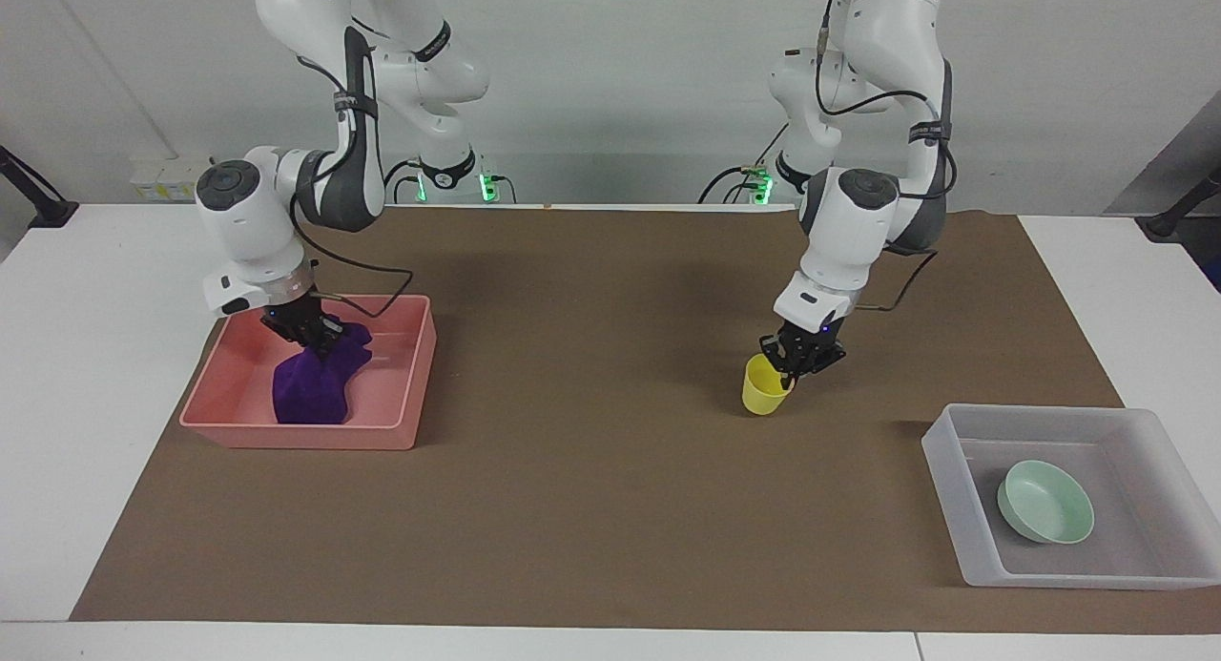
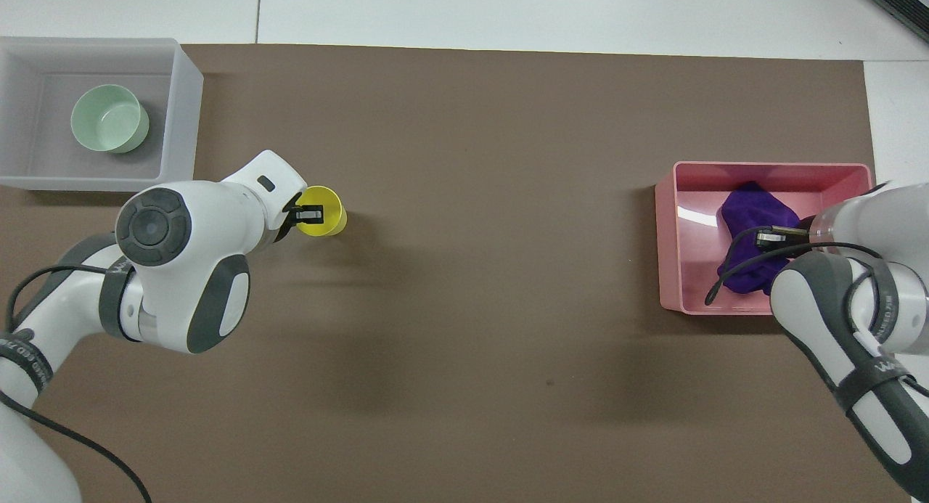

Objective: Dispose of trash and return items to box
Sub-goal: 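Carry the yellow cup into the white bin while the right gripper releases the cloth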

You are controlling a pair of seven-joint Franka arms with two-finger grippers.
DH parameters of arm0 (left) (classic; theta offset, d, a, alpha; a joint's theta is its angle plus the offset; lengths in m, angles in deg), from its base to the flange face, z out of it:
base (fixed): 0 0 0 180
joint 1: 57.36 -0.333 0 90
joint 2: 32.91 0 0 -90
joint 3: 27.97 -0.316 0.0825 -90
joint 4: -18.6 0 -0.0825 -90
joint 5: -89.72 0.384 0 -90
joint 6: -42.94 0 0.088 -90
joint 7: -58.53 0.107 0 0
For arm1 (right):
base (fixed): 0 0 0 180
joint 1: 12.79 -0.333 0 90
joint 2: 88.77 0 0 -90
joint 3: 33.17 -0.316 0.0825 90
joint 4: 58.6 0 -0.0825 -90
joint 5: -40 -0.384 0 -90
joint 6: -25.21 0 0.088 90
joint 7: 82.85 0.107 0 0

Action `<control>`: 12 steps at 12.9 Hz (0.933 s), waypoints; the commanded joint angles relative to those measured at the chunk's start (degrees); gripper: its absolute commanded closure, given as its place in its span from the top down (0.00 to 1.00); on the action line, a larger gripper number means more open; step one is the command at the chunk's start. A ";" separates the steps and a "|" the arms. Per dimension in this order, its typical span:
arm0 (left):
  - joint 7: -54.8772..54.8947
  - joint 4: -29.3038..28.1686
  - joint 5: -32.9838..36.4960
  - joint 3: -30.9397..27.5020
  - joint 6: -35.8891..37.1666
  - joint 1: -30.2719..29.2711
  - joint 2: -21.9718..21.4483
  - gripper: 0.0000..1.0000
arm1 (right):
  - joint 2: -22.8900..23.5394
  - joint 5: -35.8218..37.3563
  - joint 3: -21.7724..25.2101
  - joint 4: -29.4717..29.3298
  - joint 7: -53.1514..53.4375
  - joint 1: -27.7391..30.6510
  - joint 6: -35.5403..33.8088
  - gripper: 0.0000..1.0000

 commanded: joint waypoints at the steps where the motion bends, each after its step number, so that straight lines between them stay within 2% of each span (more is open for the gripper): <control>1: 1.55 6.74 1.12 -0.03 5.47 -5.04 -0.04 0.00 | -0.28 -0.14 -0.59 0.48 -0.97 0.35 0.37 1.00; 6: 9.48 19.92 1.03 0.05 7.32 -16.38 5.49 0.00 | -2.65 -0.14 -1.21 -1.10 -0.71 -2.63 -1.47 1.00; 8: 11.57 23.02 0.86 0.14 7.24 -20.78 7.61 0.00 | -3.62 -0.14 -1.12 -1.46 1.30 -5.09 -2.09 1.00; 9: 14.38 23.99 0.60 0.14 7.15 -22.80 8.92 0.00 | -3.97 -0.14 -1.21 -2.76 0.88 -5.28 -4.00 1.00; 12: 17.39 30.30 0.59 0.23 6.54 -26.94 16.29 0.00 | -4.85 -0.49 -1.21 -13.29 0.52 -5.02 -19.71 1.00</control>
